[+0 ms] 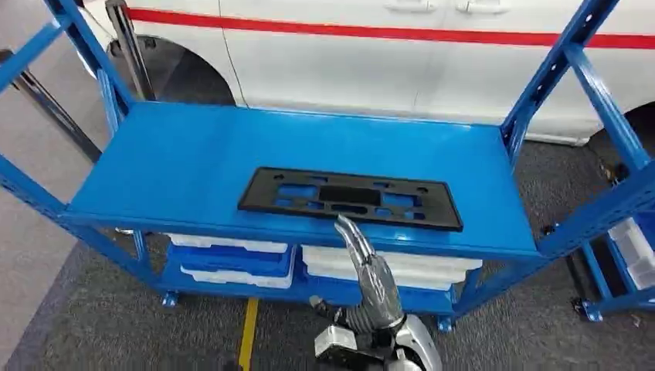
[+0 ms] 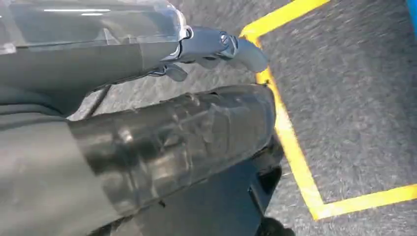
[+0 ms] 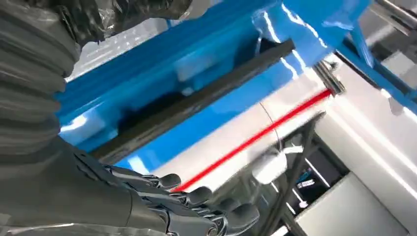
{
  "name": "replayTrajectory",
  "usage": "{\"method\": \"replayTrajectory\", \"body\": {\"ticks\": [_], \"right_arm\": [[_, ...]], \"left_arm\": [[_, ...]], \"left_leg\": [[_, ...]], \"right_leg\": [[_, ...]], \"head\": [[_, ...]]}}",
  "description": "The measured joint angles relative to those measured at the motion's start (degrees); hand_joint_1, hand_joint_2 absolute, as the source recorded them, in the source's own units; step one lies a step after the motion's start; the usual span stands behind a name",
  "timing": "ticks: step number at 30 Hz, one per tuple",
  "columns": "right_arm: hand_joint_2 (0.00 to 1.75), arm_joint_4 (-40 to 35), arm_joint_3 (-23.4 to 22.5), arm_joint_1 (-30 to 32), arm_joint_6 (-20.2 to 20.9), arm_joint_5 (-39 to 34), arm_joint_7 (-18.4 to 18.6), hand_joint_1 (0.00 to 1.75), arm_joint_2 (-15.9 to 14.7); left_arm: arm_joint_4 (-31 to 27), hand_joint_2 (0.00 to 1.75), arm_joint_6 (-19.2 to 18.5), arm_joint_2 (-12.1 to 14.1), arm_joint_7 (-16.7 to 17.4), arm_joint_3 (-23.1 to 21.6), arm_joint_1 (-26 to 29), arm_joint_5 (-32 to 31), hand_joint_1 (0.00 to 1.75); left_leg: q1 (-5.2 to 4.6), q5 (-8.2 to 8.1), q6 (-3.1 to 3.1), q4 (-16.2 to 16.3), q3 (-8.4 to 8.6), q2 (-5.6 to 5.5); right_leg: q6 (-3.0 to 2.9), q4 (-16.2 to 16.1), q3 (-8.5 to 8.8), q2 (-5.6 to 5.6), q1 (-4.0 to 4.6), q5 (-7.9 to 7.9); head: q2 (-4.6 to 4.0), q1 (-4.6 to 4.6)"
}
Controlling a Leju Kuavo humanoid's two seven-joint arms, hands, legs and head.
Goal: Take the parts from the cabinet and place them on the table.
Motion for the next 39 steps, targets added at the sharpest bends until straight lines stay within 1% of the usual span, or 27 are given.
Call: {"method": "replayTrajectory", "body": {"ticks": [2,3,4,6,7,8,10,12,13,14,15,17,18,20,22,23,24,25,27,28,29,30,32,34,37,38,39], "right_arm": [[1.75,-0.31,-0.11,-0.03,-0.04,0.00,0.00,0.00,0.00],[1.75,-0.48,-0.28,-0.06,-0.09,0.02,0.00,0.00,0.00],[1.75,-0.61,-0.55,-0.12,-0.15,0.07,0.00,0.00,0.00],[1.75,-0.66,-1.09,0.10,-0.31,0.11,0.00,0.00,-0.09],[1.75,-0.70,-1.33,0.30,-0.37,0.13,0.00,0.00,-0.15],[1.75,-0.77,-1.55,0.47,-0.41,0.13,0.00,0.00,-0.22],[1.75,-0.83,-2.01,0.53,-0.46,0.15,0.00,0.00,-0.31],[1.75,-1.25,-2.51,0.56,-0.61,0.18,0.00,0.00,-0.33],[1.75,-1.31,-2.71,0.54,-0.68,0.18,0.00,0.00,-0.35],[1.75,-1.38,-2.73,0.53,-0.72,0.22,0.00,0.00,-0.33],[1.75,-1.62,-2.80,0.76,-0.76,0.31,0.04,0.00,-0.37],[1.75,-1.68,-3.01,0.77,-0.83,0.45,0.04,0.00,-0.37],[1.75,-1.86,-3.04,0.84,-0.85,0.55,0.04,0.00,-0.35],[1.75,-1.88,-3.26,0.68,-0.96,0.70,0.04,0.00,-0.33],[1.75,-1.90,-3.39,0.96,-1.01,0.92,0.07,0.00,-0.35],[1.75,-1.90,-3.50,1.10,-1.05,1.07,0.07,0.00,-0.35],[1.75,-1.90,-3.58,1.27,-1.07,1.20,0.07,0.00,-0.35],[1.75,-1.90,-3.72,1.38,-1.11,1.40,0.07,0.00,-0.37],[1.75,-2.08,-3.85,1.47,-1.36,1.88,0.20,0.00,-0.37],[1.75,-2.23,-4.00,1.48,-1.81,2.41,0.22,0.00,-0.39],[1.75,-2.30,-4.20,1.55,-2.03,2.67,0.35,0.00,-0.42],[1.75,-2.56,-4.43,1.60,-2.16,3.25,0.74,0.00,-0.52],[1.75,-2.84,-4.78,1.81,-2.32,4.31,1.02,0.00,-0.78],[1.75,-3.30,-5.25,1.86,-2.49,5.38,1.44,0.00,-1.29],[1.75,-3.52,-5.75,1.97,-3.15,8.11,2.58,0.00,-2.43],[1.75,-3.52,-5.96,2.11,-3.32,8.83,2.82,0.00,-2.93],[1.75,-3.52,-6.19,2.17,-3.41,9.16,3.02,0.00,-3.32]], "left_arm": [[0.00,0.00,0.11,0.02,-0.04,0.02,0.21,0.00,0.00],[0.00,0.00,0.15,0.02,-0.13,0.02,0.14,0.02,0.00],[0.00,0.00,0.15,0.02,-0.20,0.02,0.01,0.02,0.00],[0.00,0.00,0.15,0.02,-0.31,0.02,-0.17,0.04,0.00],[0.00,0.00,0.17,0.02,-0.33,0.02,-0.15,0.04,0.00],[0.00,0.00,0.17,0.04,-0.33,0.02,-0.08,0.04,0.00],[0.00,0.00,0.15,0.04,-0.31,0.02,0.02,0.04,0.00],[0.00,0.00,-0.04,-0.02,-0.31,0.02,-0.02,0.07,0.00],[0.11,0.00,-0.13,-0.15,-0.31,0.02,-0.02,0.07,0.00],[0.11,0.00,-0.13,-0.13,-0.28,0.02,-0.14,0.07,0.00],[0.11,0.00,0.02,-0.13,-0.26,0.02,-0.22,0.02,0.00],[0.11,0.00,0.26,-0.13,-0.02,0.00,-0.19,0.00,0.00],[0.11,0.00,0.46,-0.02,0.17,0.02,-0.27,0.02,0.00],[0.11,0.00,0.74,-0.02,0.26,0.00,-0.37,-0.02,0.00],[0.11,0.00,1.18,-0.02,0.35,0.00,-0.27,-0.02,0.00],[0.11,0.00,1.51,-0.02,0.46,0.00,-0.14,-0.07,0.00],[0.11,0.00,1.86,0.00,0.61,0.00,0.01,-0.13,0.00],[0.11,0.00,2.23,0.07,0.70,0.00,0.05,-0.17,0.00],[0.11,0.00,2.73,0.11,0.74,0.00,-0.03,-0.40,0.00],[0.11,0.00,3.70,0.11,0.81,-0.04,0.02,-0.68,0.00],[0.11,0.00,4.31,0.11,0.94,-0.07,-0.09,-0.74,0.00],[0.11,0.00,5.26,0.11,1.33,-0.11,-0.30,-0.79,0.00],[0.11,0.00,6.13,0.11,1.88,-0.11,0.03,-0.79,0.00],[0.11,0.00,6.40,0.09,2.23,-0.11,-0.06,-0.77,0.00],[0.11,0.00,6.67,0.07,2.49,-0.11,-0.23,-1.03,0.00],[0.11,0.00,6.84,0.09,2.51,-0.11,-0.19,-1.07,0.00],[0.11,0.00,6.89,0.09,2.58,-0.11,-0.19,-1.07,0.00]], "left_leg": [[0.04,-0.21,0.75,-0.37,0.99,-0.13],[0.02,-0.50,1.20,-0.53,1.59,-0.07],[0.02,-0.76,1.57,-0.58,1.91,-0.08],[-0.16,-1.40,1.98,-0.57,2.55,-0.13],[-0.27,-1.76,2.06,-0.57,2.95,-0.21],[-0.41,-2.17,2.03,-0.57,3.50,-0.28],[-0.67,-3.07,2.00,-0.58,4.79,-0.40],[-0.80,-3.88,1.83,-0.72,5.76,-0.46],[-0.97,-4.09,1.51,-0.78,6.09,-0.55],[-0.78,-4.32,1.11,-0.91,5.85,-0.62],[-0.83,-4.31,0.76,-0.67,6.43,-0.58],[-1.05,-4.38,0.12,-0.63,7.12,-0.56],[-0.93,-5.25,0.12,-0.10,7.03,-0.49],[-0.94,-8.34,-0.31,4.66,4.55,-0.52],[-0.67,-12.17,-0.69,13.24,-0.54,-0.51],[-0.60,-12.40,-0.89,15.44,-2.13,-0.50],[-0.52,-11.02,-1.17,14.91,-2.42,-0.50],[-0.46,-8.59,-1.37,12.12,-1.60,-0.49],[-0.37,-2.35,-1.34,2.96,1.90,-0.47],[-0.50,-1.51,-1.06,-0.21,2.94,-0.50],[-0.83,-3.46,-0.53,-1.11,2.68,-0.47],[-0.81,-1.75,0.11,-0.64,2.79,-0.52],[-0.78,-1.53,0.75,-0.61,2.82,-0.52],[-0.38,-1.15,1.48,-1.28,3.20,-0.34],[-0.44,-1.27,1.89,-1.22,3.14,-0.32],[-0.44,-1.31,1.93,-1.19,3.15,-0.31],[-0.44,-1.35,1.89,-1.17,3.20,-0.32]], "right_leg": [[0.38,0.96,-0.38,-0.06,-0.32,-0.10],[0.52,3.70,-1.54,-0.06,-0.41,0.09],[0.69,7.35,-3.75,-0.14,-0.38,-0.74],[0.93,15.55,-9.55,-0.14,-0.33,-4.26],[0.89,17.95,-11.73,-0.14,-0.31,-5.37],[0.79,18.18,-12.89,-0.14,-0.26,-4.83],[-0.09,12.26,-11.84,-0.14,0.01,0.83],[-1.71,3.00,-9.22,-0.17,0.95,7.23],[-2.01,3.23,-9.16,-0.26,1.21,4.69],[-2.35,2.04,-8.93,-0.12,1.40,4.04],[-2.44,1.92,-8.55,-0.14,1.41,6.05],[-2.59,1.33,-7.80,-0.10,1.20,5.50],[-2.51,0.54,-6.66,-0.17,0.55,5.87],[-2.78,-0.02,-5.93,-0.22,0.43,5.77],[-2.86,0.00,-5.89,-0.27,0.48,5.44],[-2.86,0.03,-5.83,-0.24,0.47,5.30],[-2.79,0.07,-5.61,-0.11,0.43,5.15],[-2.64,0.12,-5.34,-0.01,0.38,4.91],[-2.27,0.40,-4.59,0.03,0.25,4.33],[-1.90,0.65,-4.48,0.03,0.35,4.01],[-1.65,1.04,-4.93,0.03,0.49,3.93],[-1.39,1.10,-5.25,-0.02,0.62,3.85],[-0.82,1.02,-5.09,0.01,0.71,3.89],[-0.13,2.89,-5.75,-0.04,0.46,2.15],[0.62,15.87,-11.99,-0.05,0.13,-4.06],[0.72,18.85,-13.60,-0.05,0.12,-4.61],[0.73,19.04,-13.92,-0.06,0.09,-3.78]], "head": [[0.00,-0.02],[0.00,0.07],[-0.02,0.07],[0.00,0.07],[0.00,0.09],[0.00,0.07],[0.00,0.07],[0.00,0.09],[-0.02,-0.04],[0.00,0.22],[0.00,0.17],[0.00,0.15],[0.00,0.24],[0.00,0.11],[0.00,0.13],[0.00,0.09],[0.00,0.11],[0.00,0.09],[0.00,0.09],[0.00,0.17],[0.00,0.11],[0.00,0.17],[0.00,0.13],[0.00,0.29],[0.00,0.24],[0.00,0.24],[0.00,0.24]]}}
